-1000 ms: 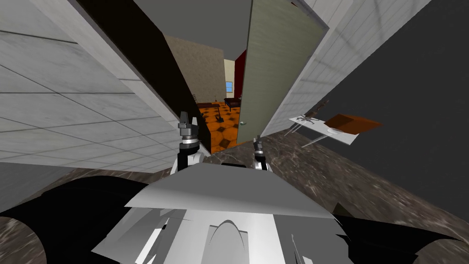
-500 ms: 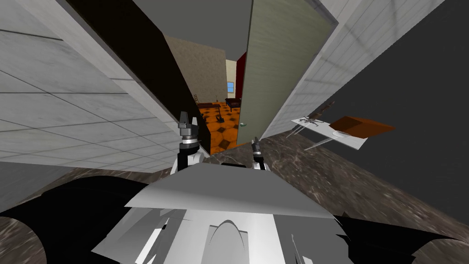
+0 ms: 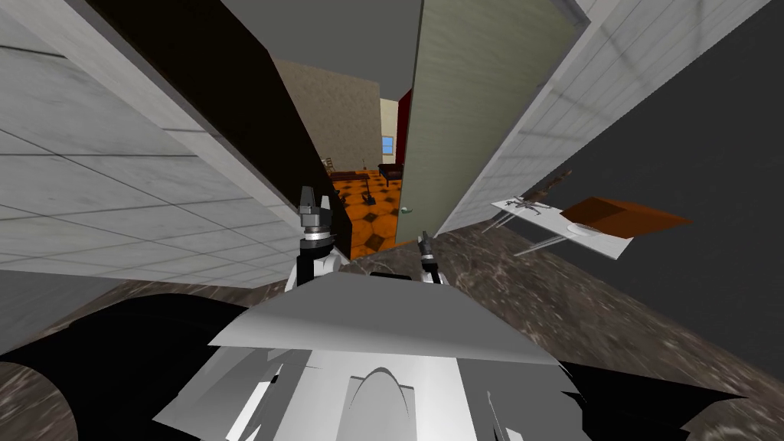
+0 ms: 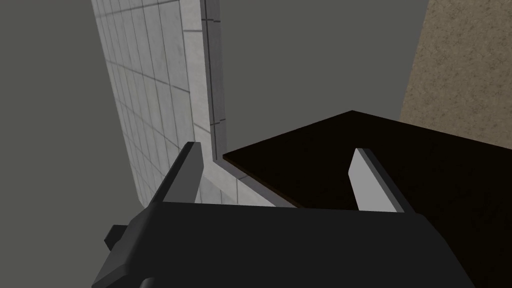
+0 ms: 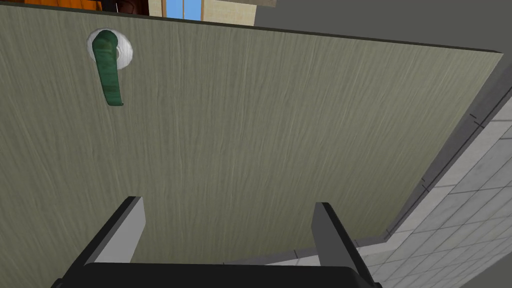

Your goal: Push the door open

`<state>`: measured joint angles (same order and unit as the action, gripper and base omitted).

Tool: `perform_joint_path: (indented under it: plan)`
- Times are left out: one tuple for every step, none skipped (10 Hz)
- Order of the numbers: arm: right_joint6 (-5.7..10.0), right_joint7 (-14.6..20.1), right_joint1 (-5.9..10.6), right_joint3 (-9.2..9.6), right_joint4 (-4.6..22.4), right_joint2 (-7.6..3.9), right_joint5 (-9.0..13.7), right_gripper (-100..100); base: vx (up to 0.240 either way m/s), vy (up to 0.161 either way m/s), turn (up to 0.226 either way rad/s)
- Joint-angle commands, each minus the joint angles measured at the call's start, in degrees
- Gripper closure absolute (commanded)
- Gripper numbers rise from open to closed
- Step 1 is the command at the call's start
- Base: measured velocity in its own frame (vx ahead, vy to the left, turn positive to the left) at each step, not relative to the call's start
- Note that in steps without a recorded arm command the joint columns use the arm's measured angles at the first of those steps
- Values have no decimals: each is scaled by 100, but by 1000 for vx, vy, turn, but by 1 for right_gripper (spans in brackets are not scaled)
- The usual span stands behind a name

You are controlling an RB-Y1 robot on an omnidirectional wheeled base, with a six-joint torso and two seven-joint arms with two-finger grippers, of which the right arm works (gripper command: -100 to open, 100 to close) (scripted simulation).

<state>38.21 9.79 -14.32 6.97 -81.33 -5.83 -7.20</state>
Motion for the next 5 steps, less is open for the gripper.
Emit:
perform_joint_path:
  plan:
    - [35, 48, 69, 21, 203, -10, -48, -100, 93, -44, 50]
    - [64, 72, 108, 35, 332, -14, -78, -100, 103, -54, 51]
    - [92, 95, 145, 48, 457, -17, -106, -100, 98, -51, 47]
    - [119, 117, 181, 60, 579, -20, -134, -100, 103, -61, 37]
    - [147, 140, 218, 73, 701, -23, -162, -100, 95, -48, 49]
